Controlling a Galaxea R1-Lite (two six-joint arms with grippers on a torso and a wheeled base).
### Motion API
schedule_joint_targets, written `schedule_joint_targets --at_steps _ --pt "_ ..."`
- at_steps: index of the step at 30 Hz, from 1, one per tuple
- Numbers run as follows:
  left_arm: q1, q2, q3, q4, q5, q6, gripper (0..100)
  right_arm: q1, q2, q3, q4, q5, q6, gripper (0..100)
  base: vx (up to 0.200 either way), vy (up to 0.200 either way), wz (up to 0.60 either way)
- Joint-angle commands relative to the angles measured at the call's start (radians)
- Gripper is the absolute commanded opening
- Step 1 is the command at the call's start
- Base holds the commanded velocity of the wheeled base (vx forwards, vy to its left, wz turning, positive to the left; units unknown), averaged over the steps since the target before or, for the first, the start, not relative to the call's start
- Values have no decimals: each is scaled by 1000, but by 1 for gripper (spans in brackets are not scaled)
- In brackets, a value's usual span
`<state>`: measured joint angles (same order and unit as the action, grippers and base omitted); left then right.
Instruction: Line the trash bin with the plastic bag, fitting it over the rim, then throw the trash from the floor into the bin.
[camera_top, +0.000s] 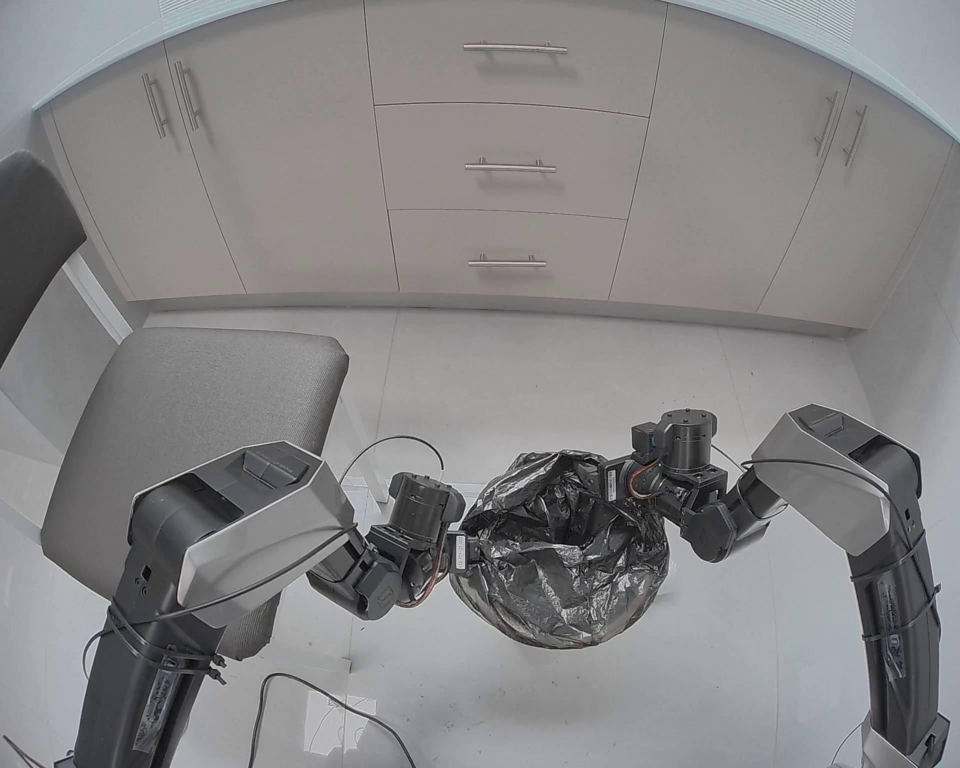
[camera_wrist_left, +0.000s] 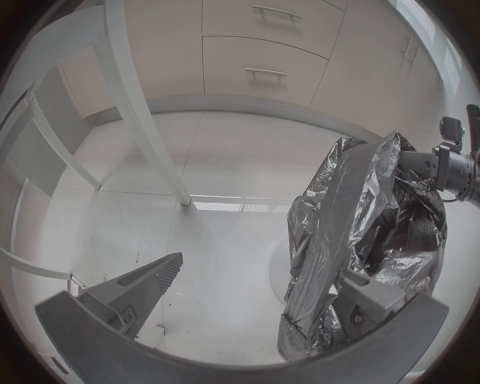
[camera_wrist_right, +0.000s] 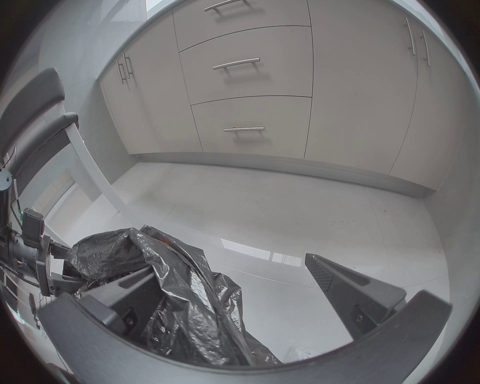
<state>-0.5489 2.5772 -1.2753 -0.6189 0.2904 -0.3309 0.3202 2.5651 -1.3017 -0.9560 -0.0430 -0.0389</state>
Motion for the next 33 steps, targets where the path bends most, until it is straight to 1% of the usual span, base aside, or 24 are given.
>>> schedule_joint_targets --at_steps 1,5,8,15,27,33 --pt "0 11 -21 10 3 0 100 -1 12 -14 2 0 -1 100 0 0 0" --pt "0 11 -22 11 3 -4 100 -3 20 -34 8 0 1 100 0 0 0" --pt "1 14 -22 11 3 -4 100 -6 52 -87 14 -5 -1 100 0 0 0" --pt "1 20 -22 11 3 -4 100 -18 99 -171 79 -8 -1 100 0 0 0" --pt "0 15 -13 11 3 -5 100 -32 125 -183 86 -8 -22 100 0 0 0" --pt "-42 1 13 11 -4 -17 100 -38 127 -176 92 -8 -27 100 0 0 0"
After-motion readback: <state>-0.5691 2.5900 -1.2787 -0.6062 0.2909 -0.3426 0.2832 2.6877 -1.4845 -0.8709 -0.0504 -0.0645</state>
